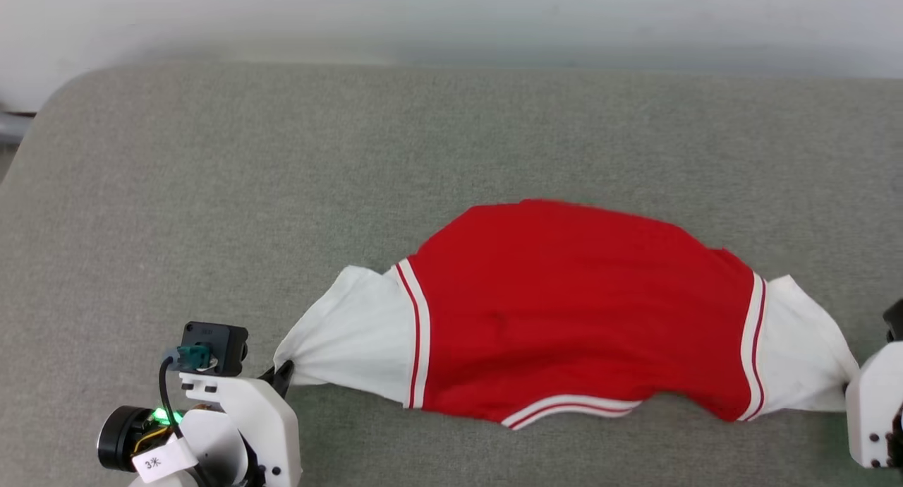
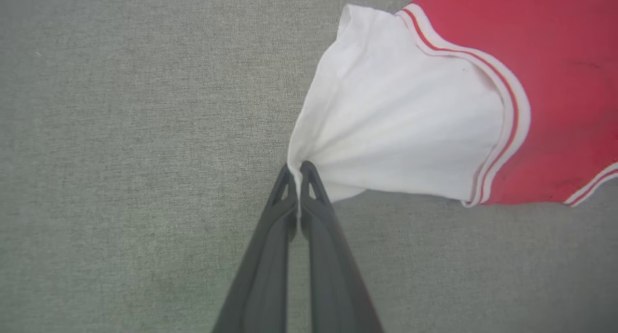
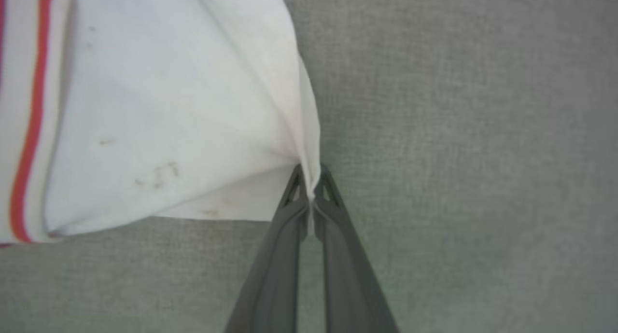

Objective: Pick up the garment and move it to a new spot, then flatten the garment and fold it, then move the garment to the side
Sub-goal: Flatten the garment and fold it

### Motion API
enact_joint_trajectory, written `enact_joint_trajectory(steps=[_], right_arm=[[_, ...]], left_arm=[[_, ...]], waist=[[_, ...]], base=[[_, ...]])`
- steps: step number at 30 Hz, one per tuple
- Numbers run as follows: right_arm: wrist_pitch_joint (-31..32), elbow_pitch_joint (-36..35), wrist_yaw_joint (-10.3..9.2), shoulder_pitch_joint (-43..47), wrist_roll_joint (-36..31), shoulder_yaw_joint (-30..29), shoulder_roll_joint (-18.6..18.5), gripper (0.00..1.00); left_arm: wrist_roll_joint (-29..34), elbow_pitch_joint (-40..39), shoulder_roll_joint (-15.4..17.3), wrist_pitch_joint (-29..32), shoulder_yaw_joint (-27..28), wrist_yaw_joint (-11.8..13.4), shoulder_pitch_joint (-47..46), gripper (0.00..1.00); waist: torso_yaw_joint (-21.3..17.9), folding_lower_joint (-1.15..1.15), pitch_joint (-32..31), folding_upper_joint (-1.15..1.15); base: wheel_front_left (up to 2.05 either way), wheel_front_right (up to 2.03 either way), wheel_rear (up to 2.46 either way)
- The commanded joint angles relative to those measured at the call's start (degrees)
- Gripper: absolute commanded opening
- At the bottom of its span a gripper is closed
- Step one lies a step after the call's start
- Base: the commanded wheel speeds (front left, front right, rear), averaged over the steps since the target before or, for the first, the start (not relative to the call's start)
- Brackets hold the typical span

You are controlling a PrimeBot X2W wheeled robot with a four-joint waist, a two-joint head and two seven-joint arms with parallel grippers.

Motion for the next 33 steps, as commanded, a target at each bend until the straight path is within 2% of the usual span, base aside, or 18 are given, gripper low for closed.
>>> enact_joint_trajectory(steps=[1,8,15,20,25,33], right_arm=[[0.42,0.17,-0.10,1.53,0.42,-0.29,-0.40,0.00],[0.76,-6.51,-0.10,3.99,2.12,-3.16,-2.25,0.00],[3.73,-17.31,-0.10,3.97,4.95,-6.69,-6.16,0.00],[6.39,-24.63,-0.10,1.10,6.89,-10.28,-7.61,0.00],[5.96,-29.37,-0.11,-3.27,8.04,-12.39,-8.51,0.00],[2.16,-29.81,-0.10,-14.66,8.19,-11.35,-10.07,0.00]], left_arm=[[-0.34,-0.12,0.36,-0.23,0.26,0.26,0.94,0.00],[-2.05,-2.48,0.88,-1.59,1.96,0.06,2.32,0.00],[-3.43,-6.82,3.60,-2.18,4.53,-1.32,0.85,0.00],[-3.88,-10.45,5.37,-2.56,7.39,-1.17,-1.49,0.00],[-4.23,-14.64,7.18,-2.82,9.96,-1.10,-5.38,0.00],[-5.37,-19.83,9.93,-3.34,14.34,-1.12,-15.54,0.00]], waist=[[-0.77,0.00,-1.33,0.00],[-2.36,0.00,-5.43,0.00],[-3.59,0.00,-7.71,0.00],[-4.17,0.00,-8.97,0.00],[-4.55,0.00,-9.84,0.00],[-5.05,0.00,-9.15,0.00]], base=[[0.00,0.00,0.00],[0.00,0.00,0.00],[0.00,0.00,0.00],[0.00,0.00,0.00],[0.00,0.00,0.00],[0.00,0.00,0.00]])
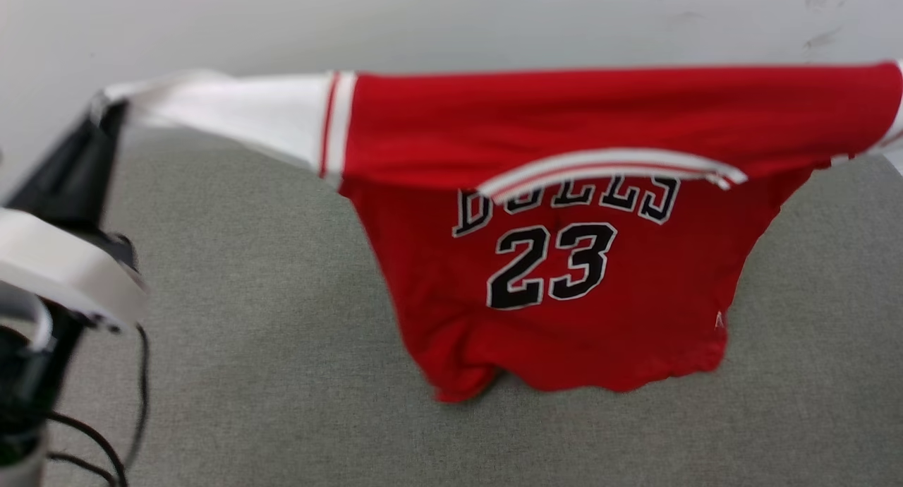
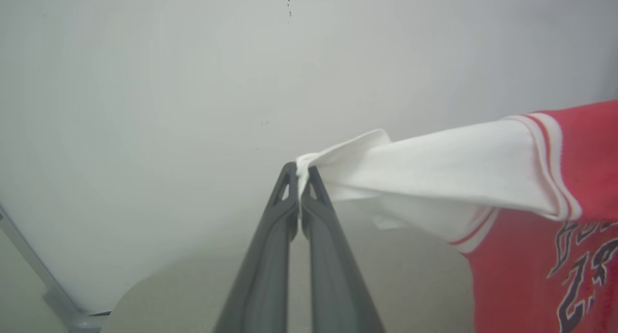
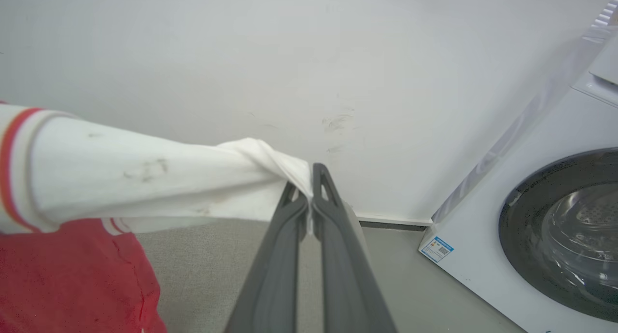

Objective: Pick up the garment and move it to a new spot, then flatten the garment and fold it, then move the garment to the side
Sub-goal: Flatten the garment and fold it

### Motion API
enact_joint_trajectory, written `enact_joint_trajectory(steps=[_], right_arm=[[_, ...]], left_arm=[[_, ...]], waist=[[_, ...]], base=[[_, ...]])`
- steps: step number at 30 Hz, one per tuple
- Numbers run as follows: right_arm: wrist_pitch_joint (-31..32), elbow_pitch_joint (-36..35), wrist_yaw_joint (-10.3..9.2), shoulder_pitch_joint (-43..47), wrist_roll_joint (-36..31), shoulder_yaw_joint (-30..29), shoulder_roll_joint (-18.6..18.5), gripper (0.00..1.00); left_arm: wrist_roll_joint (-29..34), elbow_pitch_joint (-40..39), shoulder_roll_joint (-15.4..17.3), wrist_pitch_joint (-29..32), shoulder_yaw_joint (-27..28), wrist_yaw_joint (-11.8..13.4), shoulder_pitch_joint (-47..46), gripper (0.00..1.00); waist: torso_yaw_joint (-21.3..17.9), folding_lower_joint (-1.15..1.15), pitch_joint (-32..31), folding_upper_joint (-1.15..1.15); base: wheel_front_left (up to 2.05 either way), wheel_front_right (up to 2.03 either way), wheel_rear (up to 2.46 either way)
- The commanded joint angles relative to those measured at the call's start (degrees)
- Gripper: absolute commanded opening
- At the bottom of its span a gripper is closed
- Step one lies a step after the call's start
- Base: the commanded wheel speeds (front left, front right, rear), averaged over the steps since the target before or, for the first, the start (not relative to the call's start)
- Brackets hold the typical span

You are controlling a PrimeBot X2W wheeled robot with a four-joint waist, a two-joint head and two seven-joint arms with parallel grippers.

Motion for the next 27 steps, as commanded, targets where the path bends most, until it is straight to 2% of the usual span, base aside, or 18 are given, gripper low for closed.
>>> enact_joint_trajectory(steps=[1,9,17,27], right_arm=[[-0.78,0.88,-0.11,-2.36,0.06,0.51,-0.32,0.00],[-6.11,7.93,-0.11,-16.75,-0.87,6.08,-1.58,0.00],[-11.95,15.11,-0.11,-31.15,-3.58,11.85,-2.48,0.00],[-21.61,29.01,-0.11,-52.97,-9.18,15.01,0.98,0.00]], left_arm=[[-0.03,0.72,1.43,-0.68,1.39,-0.32,-2.28,0.00],[-3.43,6.80,3.81,-2.24,3.49,-2.92,-16.53,0.00],[-2.09,17.14,5.30,-5.65,0.72,-5.86,-34.50,0.00],[2.47,34.69,4.12,-12.48,-5.09,-8.36,-59.44,0.00]], waist=[[-0.17,0.01,0.53,0.00],[-0.65,0.01,5.51,0.00],[-0.66,0.01,15.41,0.00],[-0.51,0.01,27.59,0.00]], base=[[0.00,0.00,0.00],[0.00,0.00,0.00],[0.00,0.00,0.00],[0.00,0.00,0.00]])
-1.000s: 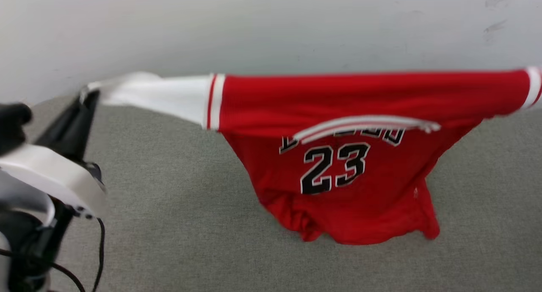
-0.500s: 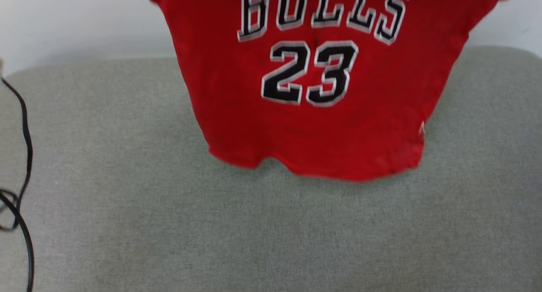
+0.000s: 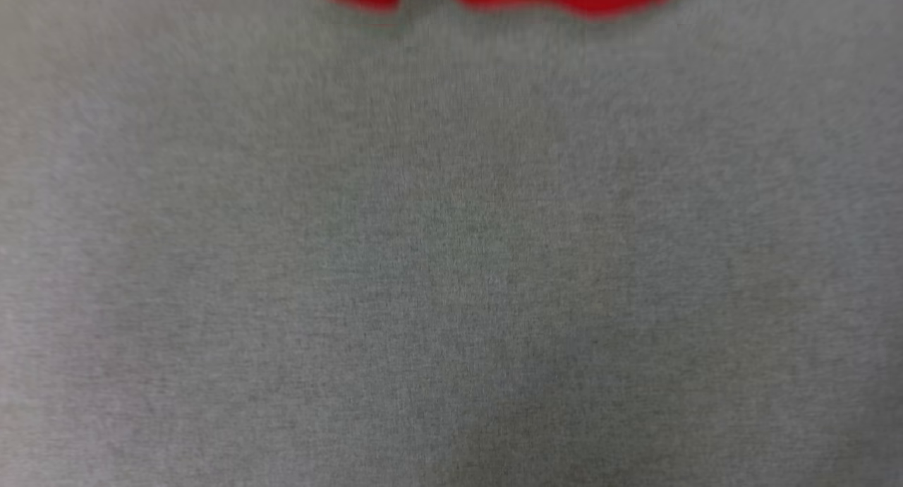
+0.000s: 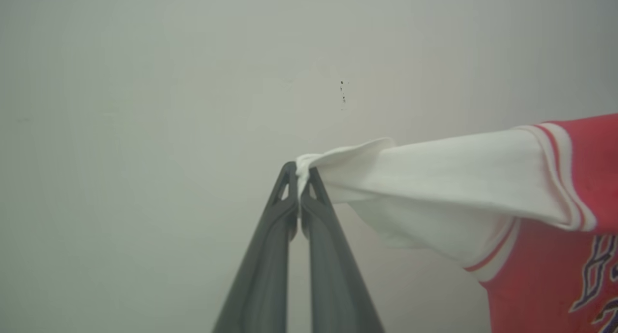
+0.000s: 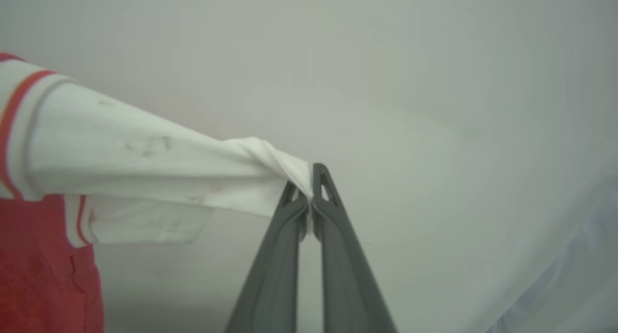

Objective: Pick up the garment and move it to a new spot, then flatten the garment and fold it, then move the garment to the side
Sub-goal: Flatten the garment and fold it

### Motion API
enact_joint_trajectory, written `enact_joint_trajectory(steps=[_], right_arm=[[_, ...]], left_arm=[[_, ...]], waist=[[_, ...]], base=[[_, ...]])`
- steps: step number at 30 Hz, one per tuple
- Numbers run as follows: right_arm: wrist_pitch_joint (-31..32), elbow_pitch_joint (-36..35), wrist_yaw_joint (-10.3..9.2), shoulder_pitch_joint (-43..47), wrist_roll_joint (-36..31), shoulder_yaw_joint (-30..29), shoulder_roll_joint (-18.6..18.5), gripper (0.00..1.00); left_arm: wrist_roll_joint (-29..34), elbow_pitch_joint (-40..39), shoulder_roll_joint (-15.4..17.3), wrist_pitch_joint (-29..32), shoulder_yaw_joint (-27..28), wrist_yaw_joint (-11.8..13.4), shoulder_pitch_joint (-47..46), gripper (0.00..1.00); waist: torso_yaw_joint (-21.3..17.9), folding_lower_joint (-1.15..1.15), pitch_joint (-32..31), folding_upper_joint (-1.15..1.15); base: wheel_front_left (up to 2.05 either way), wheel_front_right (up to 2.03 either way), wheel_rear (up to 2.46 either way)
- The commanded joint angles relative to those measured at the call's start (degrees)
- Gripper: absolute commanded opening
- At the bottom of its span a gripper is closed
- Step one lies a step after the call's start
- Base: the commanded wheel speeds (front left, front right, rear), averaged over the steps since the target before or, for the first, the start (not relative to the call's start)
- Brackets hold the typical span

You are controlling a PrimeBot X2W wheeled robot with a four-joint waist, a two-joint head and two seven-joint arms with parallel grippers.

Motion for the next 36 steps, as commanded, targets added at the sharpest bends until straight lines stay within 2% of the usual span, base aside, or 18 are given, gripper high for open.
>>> enact_joint_trajectory(steps=[1,8,16,25,36], right_arm=[[-1.43,2.39,-0.12,-3.46,-1.04,-0.22,0.82,0.00],[-8.42,13.32,-0.12,-14.64,-5.94,-0.47,4.35,0.00],[-15.64,21.73,-0.12,-16.23,-8.71,-1.02,7.65,0.00],[-20.84,28.13,-0.11,-8.11,-6.85,-0.04,9.24,0.00],[-21.78,32.44,-0.12,11.36,-0.66,1.95,9.85,0.00]], left_arm=[[0.84,2.60,-0.32,-1.46,-0.35,0.01,-3.49,0.00],[3.32,15.81,-2.63,-8.95,-2.56,-0.42,-16.55,0.00],[4.12,24.87,-5.52,-16.27,-4.82,-1.08,-18.99,0.00],[2.19,29.89,-8.30,-22.37,-7.32,-1.95,-9.60,0.00],[-2.65,31.14,-11.30,-25.04,-8.63,-2.34,14.34,0.00]], waist=[[0.14,-0.01,5.21,0.00],[0.42,-0.01,11.44,0.00],[1.02,-0.01,12.98,0.00],[1.22,-0.01,10.86,0.00],[1.71,-0.01,0.17,0.00]], base=[[0.00,0.00,0.00],[0.00,0.00,0.00],[0.00,0.00,0.00],[0.00,0.00,0.00],[0.00,0.00,0.00]])
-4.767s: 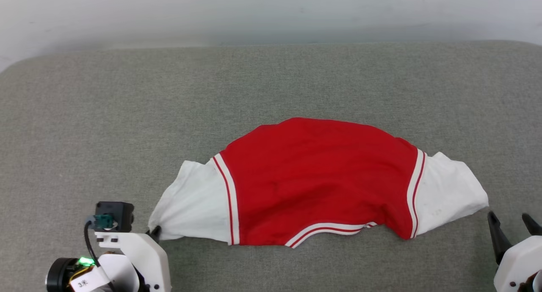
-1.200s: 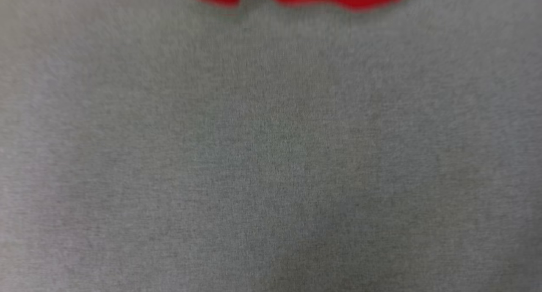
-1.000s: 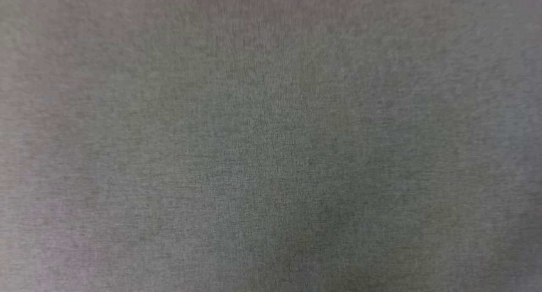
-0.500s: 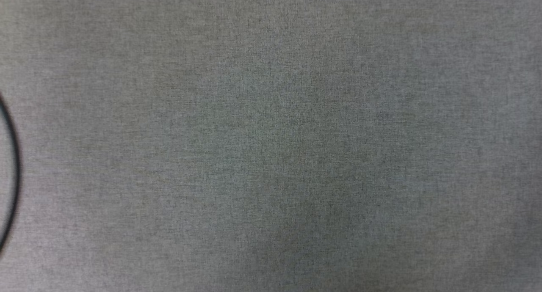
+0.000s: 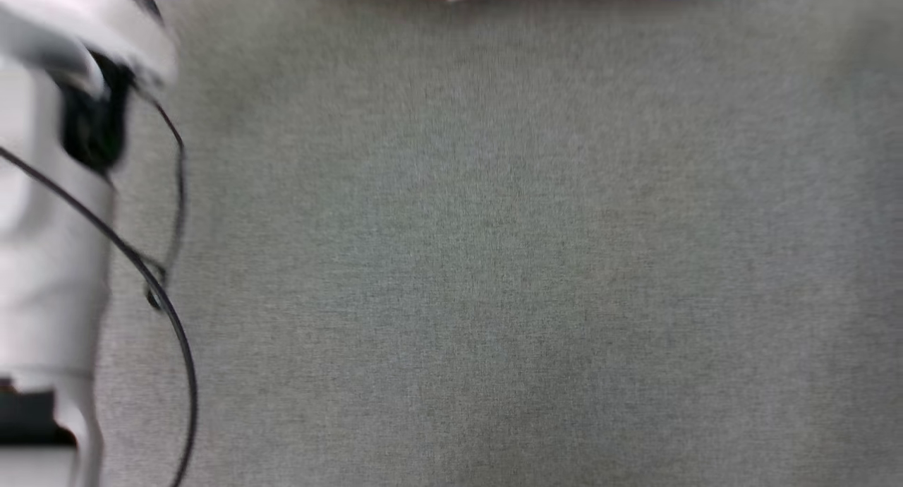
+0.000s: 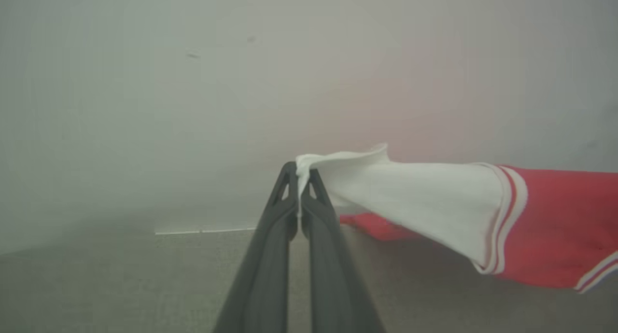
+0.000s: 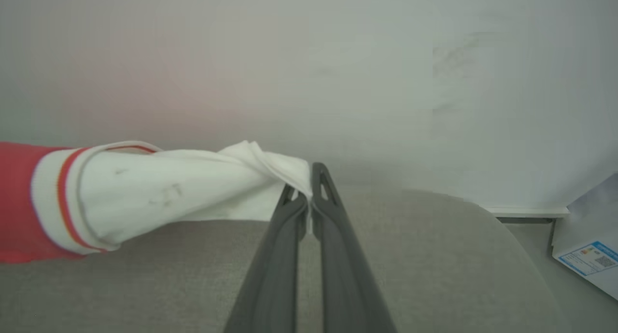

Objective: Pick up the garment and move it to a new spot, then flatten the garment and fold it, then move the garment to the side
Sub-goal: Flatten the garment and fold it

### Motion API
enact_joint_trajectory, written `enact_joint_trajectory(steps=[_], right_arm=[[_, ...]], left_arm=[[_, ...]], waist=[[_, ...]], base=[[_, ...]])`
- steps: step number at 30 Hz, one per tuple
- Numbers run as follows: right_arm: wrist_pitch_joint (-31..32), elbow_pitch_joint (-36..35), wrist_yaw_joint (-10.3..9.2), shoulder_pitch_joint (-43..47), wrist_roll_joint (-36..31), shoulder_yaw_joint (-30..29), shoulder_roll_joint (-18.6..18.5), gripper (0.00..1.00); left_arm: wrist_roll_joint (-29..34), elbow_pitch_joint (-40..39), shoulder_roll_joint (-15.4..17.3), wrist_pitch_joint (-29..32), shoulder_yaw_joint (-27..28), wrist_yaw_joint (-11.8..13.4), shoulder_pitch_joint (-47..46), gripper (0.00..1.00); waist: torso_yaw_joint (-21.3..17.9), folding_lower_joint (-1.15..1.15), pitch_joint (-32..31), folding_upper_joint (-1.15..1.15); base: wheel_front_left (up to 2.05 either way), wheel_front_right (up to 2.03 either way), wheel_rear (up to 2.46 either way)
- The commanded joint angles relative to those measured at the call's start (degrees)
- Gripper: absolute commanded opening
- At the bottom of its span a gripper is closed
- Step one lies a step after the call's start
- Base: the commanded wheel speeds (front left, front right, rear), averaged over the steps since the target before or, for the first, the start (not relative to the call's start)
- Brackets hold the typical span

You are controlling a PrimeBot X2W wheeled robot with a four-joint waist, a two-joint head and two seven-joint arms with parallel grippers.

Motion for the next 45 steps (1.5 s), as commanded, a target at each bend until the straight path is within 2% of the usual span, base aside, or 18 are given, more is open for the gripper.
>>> enact_joint_trajectory(steps=[1,9,18,21,29,38,45], right_arm=[[0.34,0.27,-0.10,2.26,0.38,0.39,-0.58,0.00],[5.11,-1.52,-0.11,16.99,8.12,3.99,-3.16,0.00],[9.99,-7.02,-0.12,30.27,15.67,6.35,-5.14,0.00],[10.39,-9.65,-0.12,33.51,18.04,6.36,-5.93,0.00],[14.20,-14.17,-0.12,41.86,21.36,5.74,-7.52,0.00],[27.40,-18.48,-0.12,52.87,26.39,2.37,-9.48,0.00],[37.24,-23.28,-0.13,61.37,28.35,-4.35,-10.53,0.00]], left_arm=[[-0.39,-0.13,-0.28,0.02,-0.19,-0.11,2.02,0.00],[-2.64,0.38,-0.63,2.94,-1.28,0.18,16.49,0.00],[-6.18,-0.83,2.41,11.50,-1.82,0.14,30.80,0.00],[-6.93,-3.18,3.85,13.92,-1.69,0.95,35.15,0.00],[-8.64,-12.71,6.82,23.20,-3.21,2.48,45.81,0.00],[-12.77,-26.04,10.85,33.87,-3.13,4.71,56.62,0.00],[-17.23,-36.93,14.88,42.79,-2.27,7.21,65.09,0.00]], waist=[[0.39,0.00,-3.52,0.00],[0.93,0.00,-10.85,0.00],[0.55,0.00,-17.39,0.00],[0.47,0.00,-19.01,0.00],[1.26,0.00,-22.31,0.00],[1.56,0.00,-25.88,0.00],[1.68,0.00,-26.98,0.00]], base=[[0.00,0.00,0.00],[0.00,0.00,0.00],[0.00,0.00,0.00],[0.00,0.00,0.00],[0.00,0.00,0.00],[0.00,0.00,0.00],[0.00,0.00,0.00]])
